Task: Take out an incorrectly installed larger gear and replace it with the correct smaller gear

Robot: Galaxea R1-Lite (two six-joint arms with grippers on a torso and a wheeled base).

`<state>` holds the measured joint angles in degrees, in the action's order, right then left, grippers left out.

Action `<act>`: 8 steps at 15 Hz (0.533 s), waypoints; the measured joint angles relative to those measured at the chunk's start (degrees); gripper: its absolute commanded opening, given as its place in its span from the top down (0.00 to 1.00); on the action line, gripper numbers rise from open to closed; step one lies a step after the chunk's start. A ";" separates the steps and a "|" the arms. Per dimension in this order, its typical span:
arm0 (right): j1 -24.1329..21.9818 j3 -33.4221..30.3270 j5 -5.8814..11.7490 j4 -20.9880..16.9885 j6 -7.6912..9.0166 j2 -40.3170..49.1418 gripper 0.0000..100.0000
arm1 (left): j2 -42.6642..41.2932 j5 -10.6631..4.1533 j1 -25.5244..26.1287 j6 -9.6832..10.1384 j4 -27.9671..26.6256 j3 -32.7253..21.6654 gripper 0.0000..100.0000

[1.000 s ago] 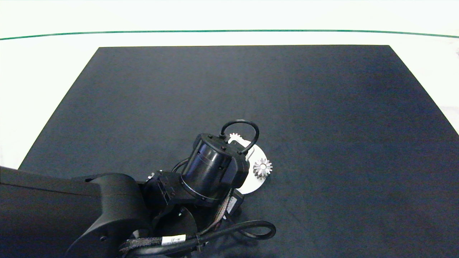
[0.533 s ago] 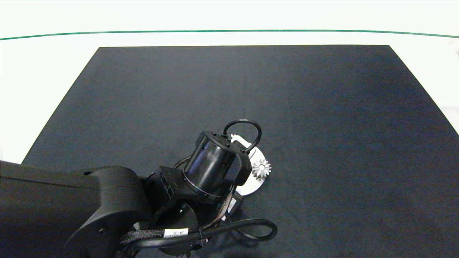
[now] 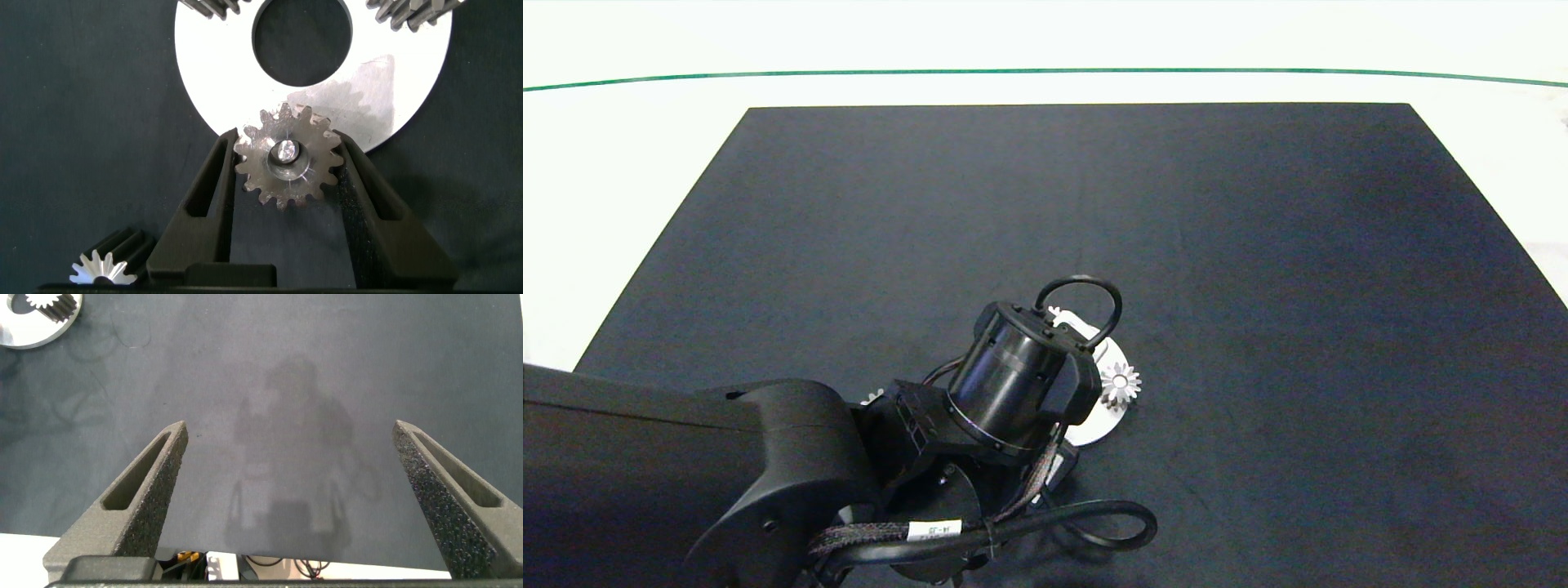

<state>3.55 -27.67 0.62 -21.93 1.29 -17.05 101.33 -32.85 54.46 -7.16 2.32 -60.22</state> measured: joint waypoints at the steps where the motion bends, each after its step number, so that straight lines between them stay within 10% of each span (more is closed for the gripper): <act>1: 0.04 -0.02 0.00 0.00 0.00 0.00 0.00 | 0.27 0.04 0.01 0.00 -0.01 -0.13 0.84; 8: 0.04 0.06 -0.02 0.00 0.00 0.00 0.00 | 1.32 1.13 0.20 -0.01 0.00 -0.30 0.84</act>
<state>3.58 -27.61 0.60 -21.93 1.29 -17.05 102.64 -31.72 54.65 -7.17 2.32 -60.53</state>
